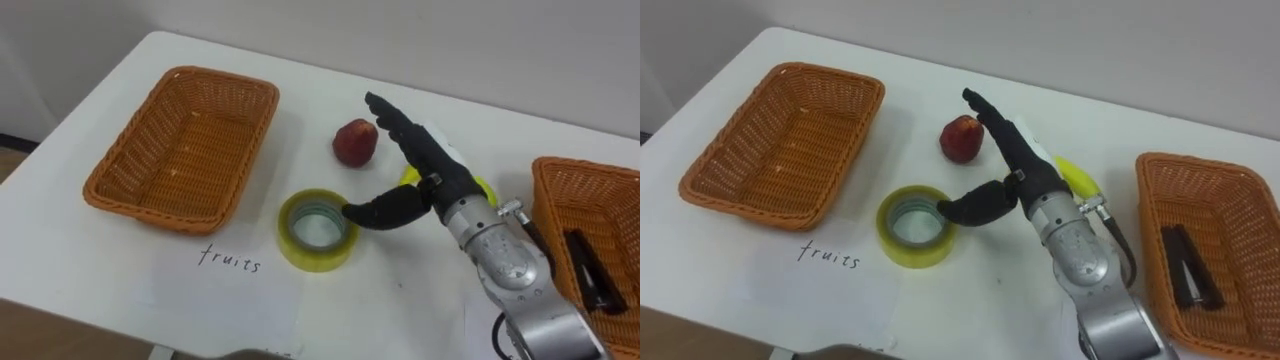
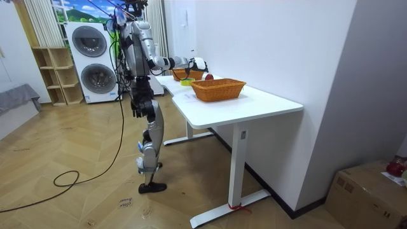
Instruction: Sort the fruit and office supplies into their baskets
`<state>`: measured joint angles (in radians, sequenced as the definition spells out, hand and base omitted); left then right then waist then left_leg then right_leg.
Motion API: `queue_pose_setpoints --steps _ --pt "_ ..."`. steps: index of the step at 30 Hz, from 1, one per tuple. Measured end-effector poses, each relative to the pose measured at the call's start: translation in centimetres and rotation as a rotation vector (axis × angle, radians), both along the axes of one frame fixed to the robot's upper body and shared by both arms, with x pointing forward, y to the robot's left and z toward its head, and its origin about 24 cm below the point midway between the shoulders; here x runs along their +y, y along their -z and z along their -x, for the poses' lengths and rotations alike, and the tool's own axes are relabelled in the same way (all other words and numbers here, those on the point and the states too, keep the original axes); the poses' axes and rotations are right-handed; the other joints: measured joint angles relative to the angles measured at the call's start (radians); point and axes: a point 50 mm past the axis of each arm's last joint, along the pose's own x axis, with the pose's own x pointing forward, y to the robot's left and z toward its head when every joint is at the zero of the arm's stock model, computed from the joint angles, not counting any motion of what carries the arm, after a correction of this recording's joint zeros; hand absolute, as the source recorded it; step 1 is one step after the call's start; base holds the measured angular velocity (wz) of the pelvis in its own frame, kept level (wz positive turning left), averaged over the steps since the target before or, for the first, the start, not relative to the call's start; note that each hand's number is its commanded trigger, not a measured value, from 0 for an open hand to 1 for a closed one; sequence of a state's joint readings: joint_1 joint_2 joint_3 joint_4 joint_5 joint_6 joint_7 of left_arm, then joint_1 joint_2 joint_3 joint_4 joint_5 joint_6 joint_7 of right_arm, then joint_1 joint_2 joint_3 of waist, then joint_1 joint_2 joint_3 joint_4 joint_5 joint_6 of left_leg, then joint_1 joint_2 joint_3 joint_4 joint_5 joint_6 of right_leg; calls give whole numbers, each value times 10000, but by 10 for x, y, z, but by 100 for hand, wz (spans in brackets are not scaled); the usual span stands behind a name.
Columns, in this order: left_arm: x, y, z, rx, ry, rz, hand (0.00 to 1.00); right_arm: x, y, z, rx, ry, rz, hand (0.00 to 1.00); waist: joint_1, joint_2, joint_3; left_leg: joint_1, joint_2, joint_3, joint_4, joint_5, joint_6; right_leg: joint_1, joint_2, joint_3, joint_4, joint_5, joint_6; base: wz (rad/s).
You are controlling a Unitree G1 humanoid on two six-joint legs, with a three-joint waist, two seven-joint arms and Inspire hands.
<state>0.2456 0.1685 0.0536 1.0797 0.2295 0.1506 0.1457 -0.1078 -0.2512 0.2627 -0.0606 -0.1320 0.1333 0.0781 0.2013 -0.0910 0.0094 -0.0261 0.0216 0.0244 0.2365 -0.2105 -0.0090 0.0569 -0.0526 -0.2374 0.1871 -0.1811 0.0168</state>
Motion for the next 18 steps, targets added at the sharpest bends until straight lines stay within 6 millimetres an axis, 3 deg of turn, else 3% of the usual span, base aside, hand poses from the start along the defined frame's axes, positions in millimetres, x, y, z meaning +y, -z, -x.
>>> queue_pose_setpoints --steps 7,12,18 --pt "-2 0 0 8 -16 27 0 6 -5 -5 -227 -125 89 0 48 -14 -1 26 0 -23 5 11 -1 6 -10 -112 -11 1 -2 0" --pt "-2 1 -2 -18 -11 47 0 13 7 -4 267 -443 302 0 269 -37 14 -4 -10 -56 34 19 3 3 -19 -160 -20 1 -2 2" --pt "-2 1 -3 5 -16 61 0 17 7 -7 291 -628 449 0 289 -35 33 -153 -23 -189 15 21 -1 -52 -23 -309 -28 1 -2 7"
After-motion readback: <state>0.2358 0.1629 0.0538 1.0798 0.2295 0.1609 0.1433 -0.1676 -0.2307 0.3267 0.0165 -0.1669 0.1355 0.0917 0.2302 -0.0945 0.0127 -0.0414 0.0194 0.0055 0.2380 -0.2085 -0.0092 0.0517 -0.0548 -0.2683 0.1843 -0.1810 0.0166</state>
